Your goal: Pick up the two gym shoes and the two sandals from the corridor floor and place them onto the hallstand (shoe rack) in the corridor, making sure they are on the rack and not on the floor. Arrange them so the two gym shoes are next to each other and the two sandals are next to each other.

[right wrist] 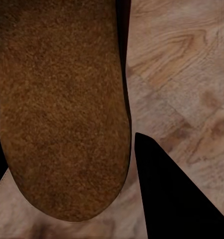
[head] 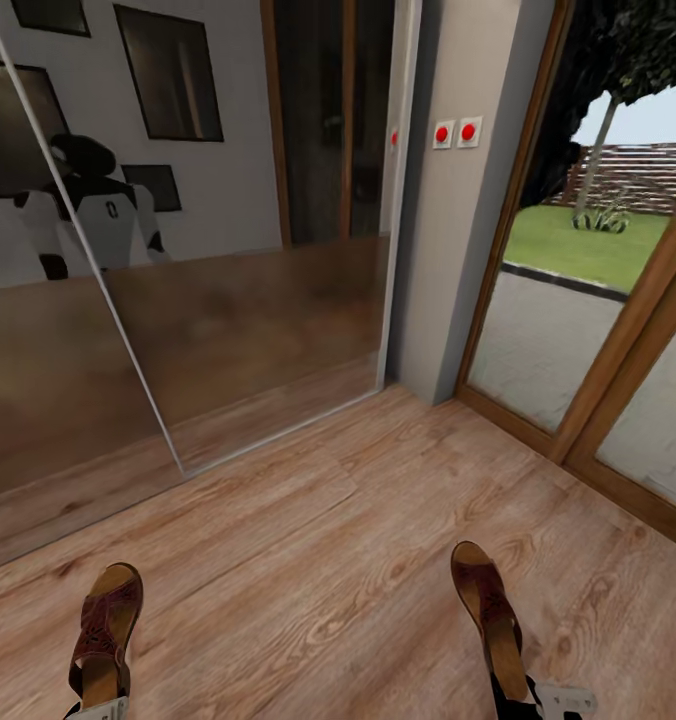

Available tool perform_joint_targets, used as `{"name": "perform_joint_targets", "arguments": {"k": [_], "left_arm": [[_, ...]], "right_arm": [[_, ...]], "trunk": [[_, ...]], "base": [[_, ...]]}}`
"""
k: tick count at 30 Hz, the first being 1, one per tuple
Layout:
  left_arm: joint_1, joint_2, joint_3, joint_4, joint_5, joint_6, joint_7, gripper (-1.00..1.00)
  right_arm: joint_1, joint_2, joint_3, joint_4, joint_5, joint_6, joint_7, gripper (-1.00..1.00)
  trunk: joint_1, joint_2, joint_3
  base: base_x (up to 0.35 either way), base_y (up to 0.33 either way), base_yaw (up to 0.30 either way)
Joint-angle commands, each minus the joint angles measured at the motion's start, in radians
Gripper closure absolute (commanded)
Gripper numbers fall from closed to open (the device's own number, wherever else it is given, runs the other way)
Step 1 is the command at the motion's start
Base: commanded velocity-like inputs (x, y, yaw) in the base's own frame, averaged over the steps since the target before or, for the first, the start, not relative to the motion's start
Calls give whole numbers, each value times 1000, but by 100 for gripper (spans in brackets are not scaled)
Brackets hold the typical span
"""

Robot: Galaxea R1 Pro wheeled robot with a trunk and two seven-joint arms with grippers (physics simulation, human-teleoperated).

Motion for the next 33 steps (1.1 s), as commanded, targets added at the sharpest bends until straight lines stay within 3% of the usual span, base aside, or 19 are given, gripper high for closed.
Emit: {"name": "perform_joint_targets", "arguments": {"k": [1, 13, 33], "left_arm": [[-1, -1, 9, 1, -11, -4, -5, 100], [-1, -2, 9, 1, -10, -5, -6, 100], [-1, -2, 9, 1, -11, -5, -6, 100]], "right_arm": [[-1, 1, -8, 1, 3, -3, 10, 100], [-1, 1, -8, 4, 6, -2, 12, 100], [-1, 2, -12, 1, -2, -1, 6, 100]], "trunk": [[-1, 0, 5], [-6, 3, 70], [-83, 143, 149]], "base": [[0, 0, 0], [0, 0, 0], [0, 0, 1]]}}
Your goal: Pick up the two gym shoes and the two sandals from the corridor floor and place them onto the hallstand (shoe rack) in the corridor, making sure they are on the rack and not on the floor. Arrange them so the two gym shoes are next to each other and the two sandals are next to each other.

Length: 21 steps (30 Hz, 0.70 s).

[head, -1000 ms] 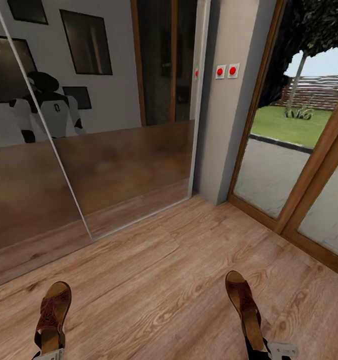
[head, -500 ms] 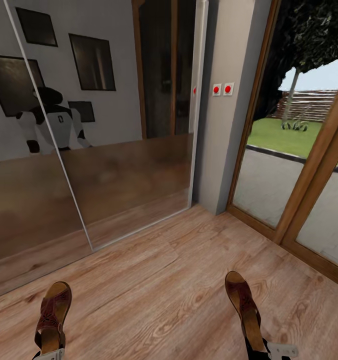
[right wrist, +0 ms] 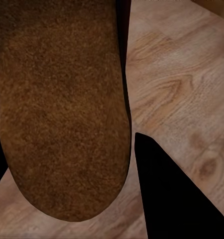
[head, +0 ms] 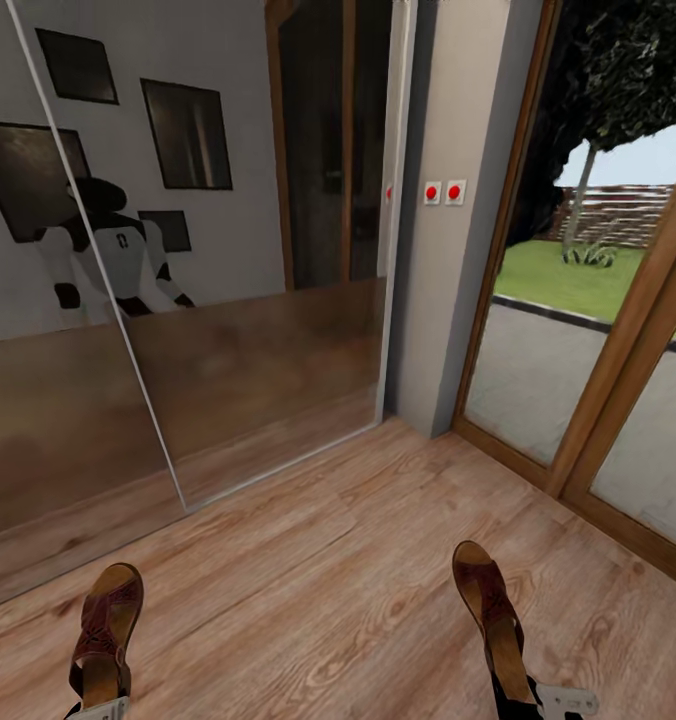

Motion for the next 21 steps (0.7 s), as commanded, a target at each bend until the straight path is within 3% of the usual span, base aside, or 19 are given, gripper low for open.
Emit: {"name": "perform_joint_targets", "arguments": {"k": [1, 21], "left_arm": [[-1, 0, 8, 1, -11, -4, -5, 100], [-1, -3, 7, 1, -8, -5, -6, 100]], "right_arm": [[-1, 1, -8, 1, 3, -3, 10, 100], [-1, 2, -2, 6, 9, -5, 13, 100]], "trunk": [[-4, 7, 2], [-8, 14, 6]], "base": [[0, 0, 49], [0, 0, 255]]}}
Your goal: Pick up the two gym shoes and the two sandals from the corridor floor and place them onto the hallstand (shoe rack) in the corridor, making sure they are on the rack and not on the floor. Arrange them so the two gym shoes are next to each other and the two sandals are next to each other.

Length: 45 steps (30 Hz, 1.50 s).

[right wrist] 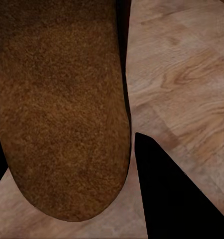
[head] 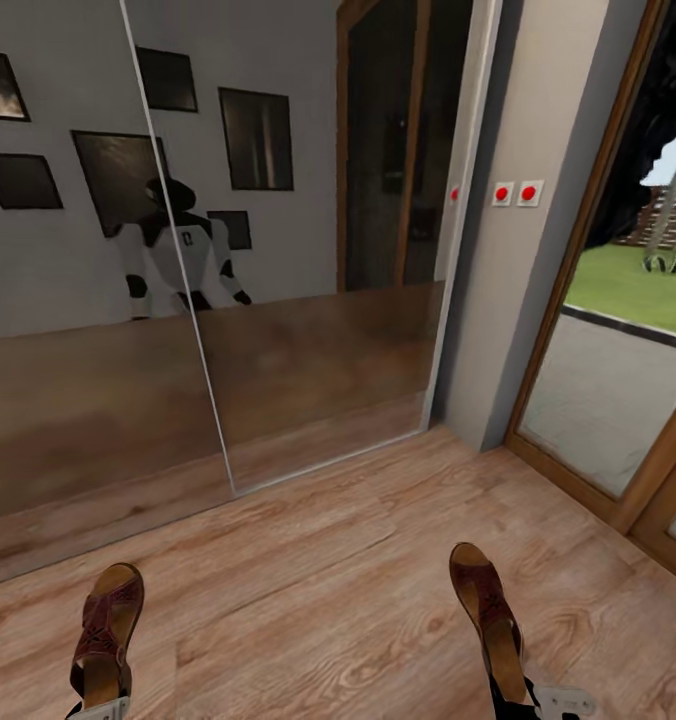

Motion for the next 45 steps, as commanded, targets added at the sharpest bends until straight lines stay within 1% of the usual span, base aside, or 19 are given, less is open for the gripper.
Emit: {"name": "perform_joint_targets", "arguments": {"k": [1, 12, 19, 33, 36, 38, 39, 45], "left_arm": [[-2, -1, 9, 1, -10, -4, -5, 100], [-2, -1, 9, 3, -8, -4, -5, 100], [-2, -1, 10, 25, -10, -4, -5, 100], [-2, -1, 12, 27, -10, -4, -4, 100], [-2, -1, 14, 27, -10, -4, 9, 100], [-2, -1, 13, 27, -9, -4, 38, 100], [-2, -1, 11, 27, -9, -4, 69, 100], [-2, -1, 7, 27, -9, -5, 90, 100]], "right_arm": [[-1, 1, -8, 1, 2, -3, 10, 100], [-1, 1, -8, 13, 0, -4, 9, 100], [-1, 1, -8, 14, 0, -4, 9, 100], [-1, 1, -8, 14, 0, -4, 9, 100], [-1, 1, -8, 14, 0, -4, 9, 100], [-1, 1, -8, 14, 0, -4, 9, 100], [-1, 1, -8, 14, 0, -4, 9, 100], [-1, 1, -8, 14, 0, -4, 9, 100]], "trunk": [[0, 0, -1], [0, 0, -1], [0, 0, -1], [0, 0, 1], [0, 0, 2], [0, 0, 3], [0, 0, 3], [0, 0, 6]], "base": [[0, 0, 279], [0, 0, 279], [0, 0, 279], [0, 0, 279], [0, 0, 279], [0, 0, 279], [0, 0, 279], [0, 0, 279]]}}
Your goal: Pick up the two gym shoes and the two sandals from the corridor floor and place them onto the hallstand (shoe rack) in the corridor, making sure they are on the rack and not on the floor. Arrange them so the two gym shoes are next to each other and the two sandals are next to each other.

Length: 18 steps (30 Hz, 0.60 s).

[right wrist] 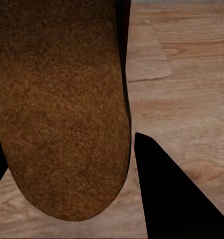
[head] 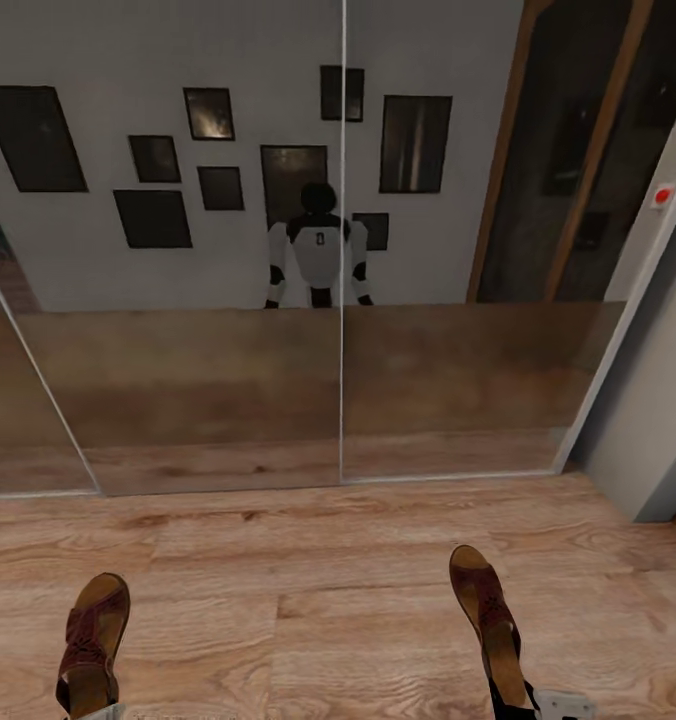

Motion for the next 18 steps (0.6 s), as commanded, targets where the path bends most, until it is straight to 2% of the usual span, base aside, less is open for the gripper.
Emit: {"name": "perform_joint_targets", "arguments": {"k": [1, 18], "left_arm": [[-2, -1, 8, 1, -10, -4, -4, 100], [-2, 0, 3, 11, -14, -4, -3, 100]], "right_arm": [[-1, 1, -8, 0, 2, -3, 11, 100], [-1, 0, -9, 0, 2, -3, 11, 100]], "trunk": [[0, 0, 0], [0, 0, 6]], "base": [[0, 0, 279], [0, 0, 279]]}}
